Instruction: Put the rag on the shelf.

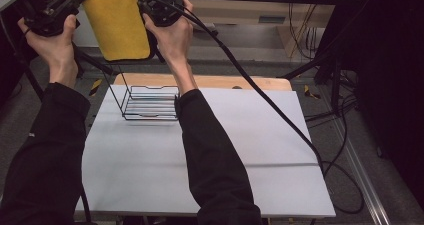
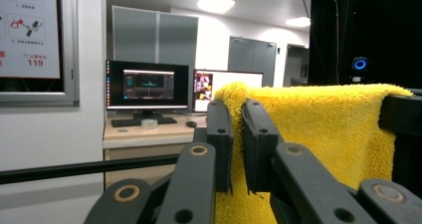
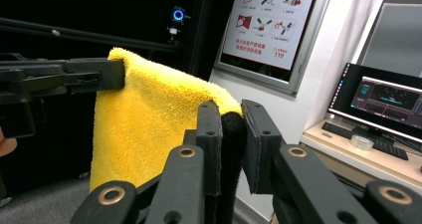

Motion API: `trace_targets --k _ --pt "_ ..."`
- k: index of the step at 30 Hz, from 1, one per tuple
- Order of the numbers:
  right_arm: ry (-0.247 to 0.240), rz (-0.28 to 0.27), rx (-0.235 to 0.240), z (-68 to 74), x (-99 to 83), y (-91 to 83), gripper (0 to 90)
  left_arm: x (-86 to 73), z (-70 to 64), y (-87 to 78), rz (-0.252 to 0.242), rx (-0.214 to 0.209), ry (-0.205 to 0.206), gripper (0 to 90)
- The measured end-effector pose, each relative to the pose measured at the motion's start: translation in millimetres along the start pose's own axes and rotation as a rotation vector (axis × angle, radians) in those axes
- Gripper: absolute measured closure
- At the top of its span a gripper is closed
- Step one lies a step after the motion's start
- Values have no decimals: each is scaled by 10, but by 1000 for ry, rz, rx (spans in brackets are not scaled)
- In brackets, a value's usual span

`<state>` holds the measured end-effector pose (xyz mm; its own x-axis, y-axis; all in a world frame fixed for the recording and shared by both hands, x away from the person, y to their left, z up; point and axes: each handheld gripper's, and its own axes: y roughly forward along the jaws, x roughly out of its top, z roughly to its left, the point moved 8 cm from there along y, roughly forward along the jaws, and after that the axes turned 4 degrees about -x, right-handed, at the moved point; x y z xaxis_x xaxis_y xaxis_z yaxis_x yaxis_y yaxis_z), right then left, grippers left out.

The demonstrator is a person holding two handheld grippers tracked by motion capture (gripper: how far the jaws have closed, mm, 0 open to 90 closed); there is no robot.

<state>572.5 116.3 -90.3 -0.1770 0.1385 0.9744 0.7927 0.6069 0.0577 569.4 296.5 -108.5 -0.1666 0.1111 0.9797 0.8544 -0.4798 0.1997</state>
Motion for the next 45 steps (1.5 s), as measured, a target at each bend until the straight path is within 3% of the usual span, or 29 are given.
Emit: trace_targets --k 12,26,34,45 --pt "-12 51 13 -8 -323 187 794 -322 148 69 40 -9 -2 830" --pt "2 110 44 26 -717 48 793 -736 27 -85 104 -69 3 829" --pt "23 140 61 50 -908 -4 793 -899 1 -118 130 -80 3 829" --pt "28 145 86 129 -978 -97 791 -958 -27 -232 130 -104 5 828"
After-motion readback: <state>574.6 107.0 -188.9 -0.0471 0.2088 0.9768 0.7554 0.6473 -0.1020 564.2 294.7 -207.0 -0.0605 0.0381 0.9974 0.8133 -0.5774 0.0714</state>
